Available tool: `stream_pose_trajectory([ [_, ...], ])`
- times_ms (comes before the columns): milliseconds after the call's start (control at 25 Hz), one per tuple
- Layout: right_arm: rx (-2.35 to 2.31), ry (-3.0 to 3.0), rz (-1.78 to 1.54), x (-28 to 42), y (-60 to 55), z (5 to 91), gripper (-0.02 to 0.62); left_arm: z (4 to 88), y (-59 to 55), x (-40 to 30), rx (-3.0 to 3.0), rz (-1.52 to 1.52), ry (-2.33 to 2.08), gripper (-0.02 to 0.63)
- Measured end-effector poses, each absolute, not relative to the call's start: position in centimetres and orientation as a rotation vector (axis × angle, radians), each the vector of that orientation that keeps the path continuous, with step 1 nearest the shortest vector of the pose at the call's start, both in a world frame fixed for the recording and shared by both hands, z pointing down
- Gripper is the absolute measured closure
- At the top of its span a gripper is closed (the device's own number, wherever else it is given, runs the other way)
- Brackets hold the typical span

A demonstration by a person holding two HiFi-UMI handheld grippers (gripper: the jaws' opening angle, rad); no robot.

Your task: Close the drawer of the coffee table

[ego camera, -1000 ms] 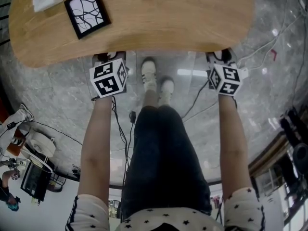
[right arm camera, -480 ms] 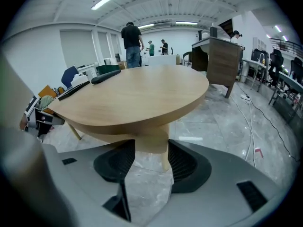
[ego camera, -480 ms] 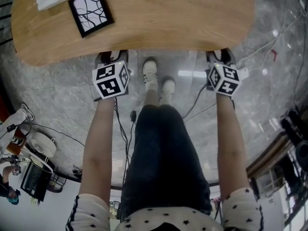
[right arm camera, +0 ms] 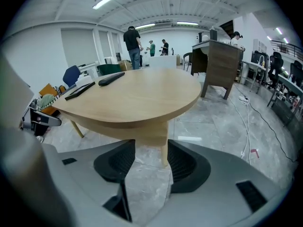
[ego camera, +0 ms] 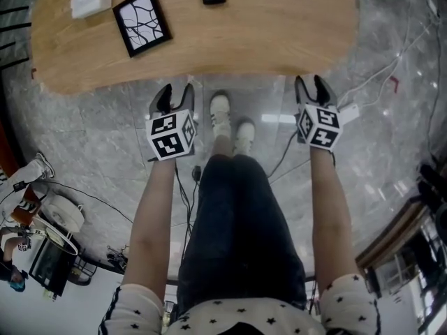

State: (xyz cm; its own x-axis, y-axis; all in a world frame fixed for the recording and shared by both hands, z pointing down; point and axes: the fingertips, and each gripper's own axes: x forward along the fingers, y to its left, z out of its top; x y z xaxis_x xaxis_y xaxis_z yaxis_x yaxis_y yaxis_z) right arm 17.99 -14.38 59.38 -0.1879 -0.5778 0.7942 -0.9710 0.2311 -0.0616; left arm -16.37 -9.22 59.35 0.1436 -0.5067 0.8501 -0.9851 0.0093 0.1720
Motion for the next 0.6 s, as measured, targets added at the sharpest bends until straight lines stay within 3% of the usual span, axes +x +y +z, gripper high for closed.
stream_pose_trajectory([
  [200, 1.404, -1.894, 0.749, 17.4, -13.4, 57.3, 0.391, 57.0, -8.2, -15.2, 1.61, 0.705, -1.486, 0.39],
  [600, 1.388, -2.019, 0.696, 14.8, -11.5, 49.6, 0.519, 50.5, -7.0, -11.9, 1.643, 0.633, -1.505, 0.473],
])
